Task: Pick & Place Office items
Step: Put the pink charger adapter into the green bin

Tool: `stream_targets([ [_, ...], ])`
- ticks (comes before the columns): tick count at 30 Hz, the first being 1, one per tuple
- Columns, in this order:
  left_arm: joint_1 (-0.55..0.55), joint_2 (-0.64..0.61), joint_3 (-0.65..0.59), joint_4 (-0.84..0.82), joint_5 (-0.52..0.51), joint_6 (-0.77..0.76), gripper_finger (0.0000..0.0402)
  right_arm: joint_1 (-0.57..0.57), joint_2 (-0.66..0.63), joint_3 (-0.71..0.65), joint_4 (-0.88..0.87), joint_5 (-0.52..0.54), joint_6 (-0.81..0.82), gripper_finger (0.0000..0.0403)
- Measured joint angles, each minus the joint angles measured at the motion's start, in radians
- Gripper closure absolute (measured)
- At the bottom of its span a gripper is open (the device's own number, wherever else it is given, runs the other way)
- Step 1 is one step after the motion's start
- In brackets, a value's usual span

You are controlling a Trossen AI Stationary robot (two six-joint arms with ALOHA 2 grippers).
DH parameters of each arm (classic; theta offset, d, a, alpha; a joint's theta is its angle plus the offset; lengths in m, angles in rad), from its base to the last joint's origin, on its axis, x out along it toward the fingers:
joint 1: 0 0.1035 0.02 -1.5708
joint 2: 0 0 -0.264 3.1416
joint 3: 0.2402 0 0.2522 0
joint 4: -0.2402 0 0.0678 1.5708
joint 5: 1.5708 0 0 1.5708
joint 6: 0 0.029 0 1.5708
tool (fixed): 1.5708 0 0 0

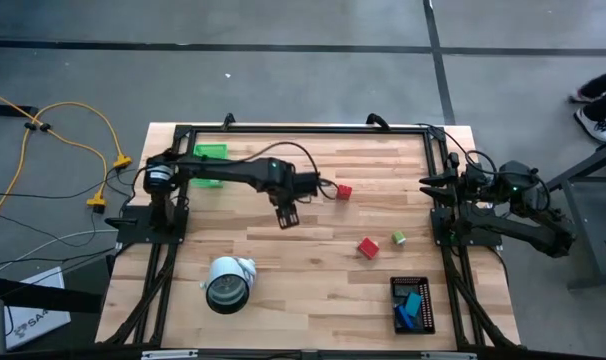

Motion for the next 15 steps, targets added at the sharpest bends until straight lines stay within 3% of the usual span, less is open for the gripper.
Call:
stream_targets([
  [15, 0.183, -0.257, -0.275, 0.066, -0.05, -0.137, 0.023, 0.0, 0.0, 0.0, 0.0, 0.0, 0.0, 0.0316],
])
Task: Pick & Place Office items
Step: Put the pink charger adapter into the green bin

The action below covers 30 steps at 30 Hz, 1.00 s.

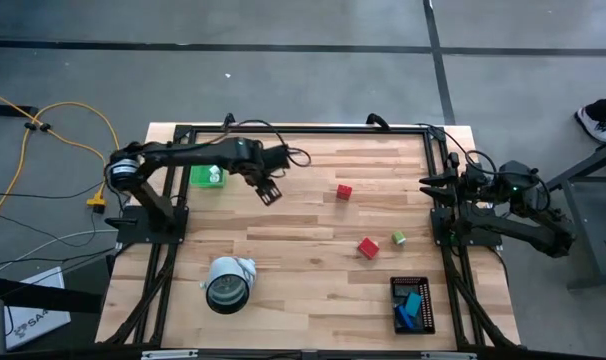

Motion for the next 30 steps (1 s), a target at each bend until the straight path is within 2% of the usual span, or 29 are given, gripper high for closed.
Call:
stream_targets([
  [11, 0.15, -0.209, -0.163, -0.033, -0.065, -0.145, 0.023, 0.0, 0.0, 0.0, 0.0, 0.0, 0.0, 0.0316],
  [18, 0.294, -0.262, -0.194, -0.111, -0.122, -0.271, 0.023, 0.0, 0.0, 0.0, 0.0, 0.0, 0.0, 0.0316],
  [25, 0.447, -0.262, -0.197, -0.153, -0.143, -0.272, 0.023, 0.0, 0.0, 0.0, 0.0, 0.0, 0.0, 0.0316],
  [30, 0.541, -0.262, -0.218, -0.136, -0.136, -0.196, 0.023, 0.0, 0.0, 0.0, 0.0, 0.0, 0.0, 0.0316],
])
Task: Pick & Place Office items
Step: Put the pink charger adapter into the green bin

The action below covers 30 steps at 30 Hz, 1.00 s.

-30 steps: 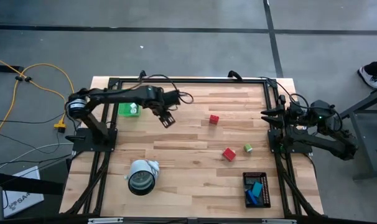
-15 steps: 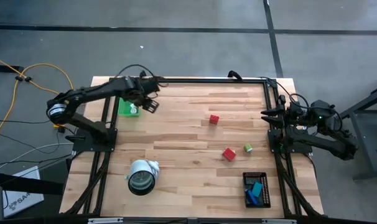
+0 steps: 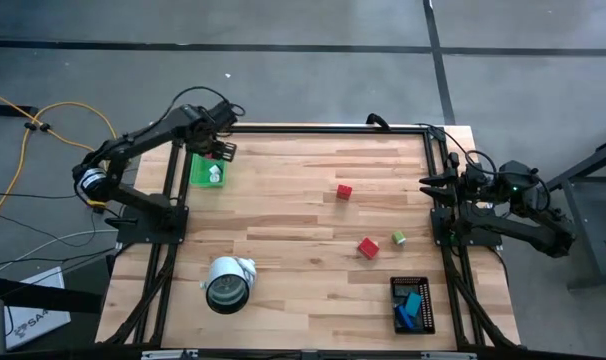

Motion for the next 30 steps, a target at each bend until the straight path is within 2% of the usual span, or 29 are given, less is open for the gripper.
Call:
stream_targets([
  [9, 0.156, 0.0, -0.122, 0.221, 0.127, 0.108, 0.023, 0.0, 0.0, 0.0, 0.0, 0.0, 0.0, 0.0316],
  [14, 0.214, 0.0, -0.166, 0.304, 0.136, 0.147, 0.023, 0.0, 0.0, 0.0, 0.0, 0.0, 0.0, 0.0316],
  [30, 0.165, 0.074, -0.17, 0.338, 0.122, 0.067, 0.023, 0.0, 0.0, 0.0, 0.0, 0.0, 0.0, 0.0316],
])
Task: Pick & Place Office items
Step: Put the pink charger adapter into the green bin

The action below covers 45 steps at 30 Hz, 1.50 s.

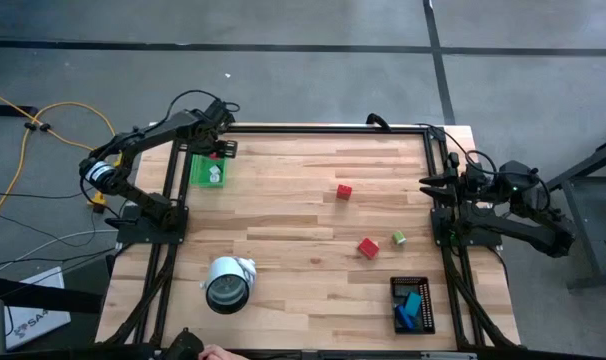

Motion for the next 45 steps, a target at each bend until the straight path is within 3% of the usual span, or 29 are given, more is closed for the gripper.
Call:
stream_targets([
  [9, -0.007, 0.047, 0.0, 0.004, 0.001, -0.029, 0.023, 0.0, 0.0, 0.0, 0.0, 0.0, 0.0, 0.0316],
  [45, -0.007, 0.022, 0.0, 0.006, 0.001, -0.008, 0.021, 0.0, 0.0, 0.0, 0.0, 0.0, 0.0, 0.0316],
])
